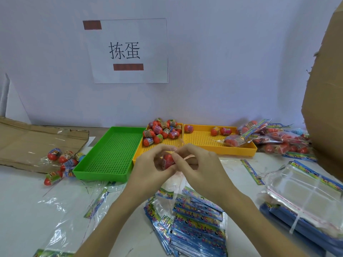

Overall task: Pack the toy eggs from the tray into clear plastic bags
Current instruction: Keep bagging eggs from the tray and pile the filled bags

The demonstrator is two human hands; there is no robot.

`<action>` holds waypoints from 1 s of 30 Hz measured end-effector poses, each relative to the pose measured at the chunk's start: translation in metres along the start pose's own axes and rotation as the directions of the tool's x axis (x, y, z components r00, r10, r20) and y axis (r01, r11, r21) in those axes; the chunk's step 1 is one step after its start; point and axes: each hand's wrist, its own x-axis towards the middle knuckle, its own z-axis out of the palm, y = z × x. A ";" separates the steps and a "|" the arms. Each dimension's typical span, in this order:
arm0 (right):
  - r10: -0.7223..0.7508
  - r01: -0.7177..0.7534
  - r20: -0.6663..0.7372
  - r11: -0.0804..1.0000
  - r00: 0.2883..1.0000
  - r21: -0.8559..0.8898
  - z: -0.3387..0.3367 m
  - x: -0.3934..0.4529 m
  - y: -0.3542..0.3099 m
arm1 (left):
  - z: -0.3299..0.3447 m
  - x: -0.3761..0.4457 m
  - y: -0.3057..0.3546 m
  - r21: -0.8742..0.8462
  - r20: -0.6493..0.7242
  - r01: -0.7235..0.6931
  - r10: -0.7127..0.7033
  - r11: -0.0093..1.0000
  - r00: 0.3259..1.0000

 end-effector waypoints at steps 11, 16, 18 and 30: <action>0.089 -0.098 0.093 0.991 0.992 0.087 0.008 -0.004 0.002 | -0.003 -0.001 -0.001 0.143 0.031 -0.117 0.113 0.983 0.993; 0.099 -0.106 0.157 0.994 0.983 0.031 0.004 -0.001 0.003 | 0.001 -0.002 0.000 0.136 0.024 -0.153 0.152 0.979 0.988; 0.077 -0.081 0.201 0.997 0.976 0.013 0.005 -0.002 0.002 | 0.001 -0.002 0.000 0.125 0.015 -0.139 0.138 0.982 0.990; 0.041 -0.048 0.101 0.997 0.994 0.063 -0.011 0.005 0.006 | -0.016 0.005 -0.008 0.132 0.257 -0.043 0.008 0.990 0.966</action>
